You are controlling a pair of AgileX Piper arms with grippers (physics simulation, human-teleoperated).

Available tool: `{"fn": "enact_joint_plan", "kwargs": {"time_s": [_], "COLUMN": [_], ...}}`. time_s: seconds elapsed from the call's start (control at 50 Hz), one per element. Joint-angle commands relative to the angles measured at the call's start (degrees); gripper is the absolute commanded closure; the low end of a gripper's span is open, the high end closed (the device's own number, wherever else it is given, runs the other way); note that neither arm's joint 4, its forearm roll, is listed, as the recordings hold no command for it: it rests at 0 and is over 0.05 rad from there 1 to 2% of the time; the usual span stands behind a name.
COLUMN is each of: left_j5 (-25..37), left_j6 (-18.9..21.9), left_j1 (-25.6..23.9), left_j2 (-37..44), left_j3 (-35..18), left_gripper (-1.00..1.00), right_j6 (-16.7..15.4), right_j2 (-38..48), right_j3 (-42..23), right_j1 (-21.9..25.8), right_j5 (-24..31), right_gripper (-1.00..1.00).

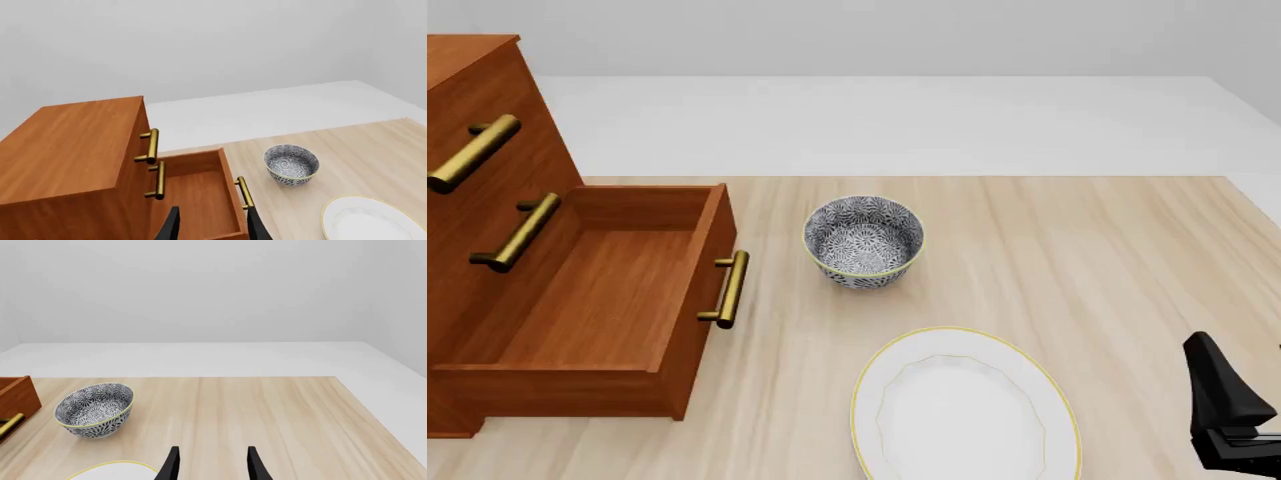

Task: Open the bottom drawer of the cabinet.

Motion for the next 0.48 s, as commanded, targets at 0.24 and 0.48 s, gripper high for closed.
{"fn": "enact_joint_plan", "kwargs": {"time_s": [0.24, 0.48], "left_j5": [6.61, 17.57], "left_j6": [-2.61, -3.60], "left_j1": [3.35, 5.79], "left_j2": [-0.37, -0.37], "left_j3": [-12.75, -29.61], "left_gripper": [-1.00, -1.00], "right_j6": [0.00, 0.00], "right_j2": [0.00, 0.00], "right_j3": [0.00, 0.00], "right_j1": [0.00, 0.00], "right_j5": [0.00, 0.00], "right_gripper": [-1.00, -1.00]}}
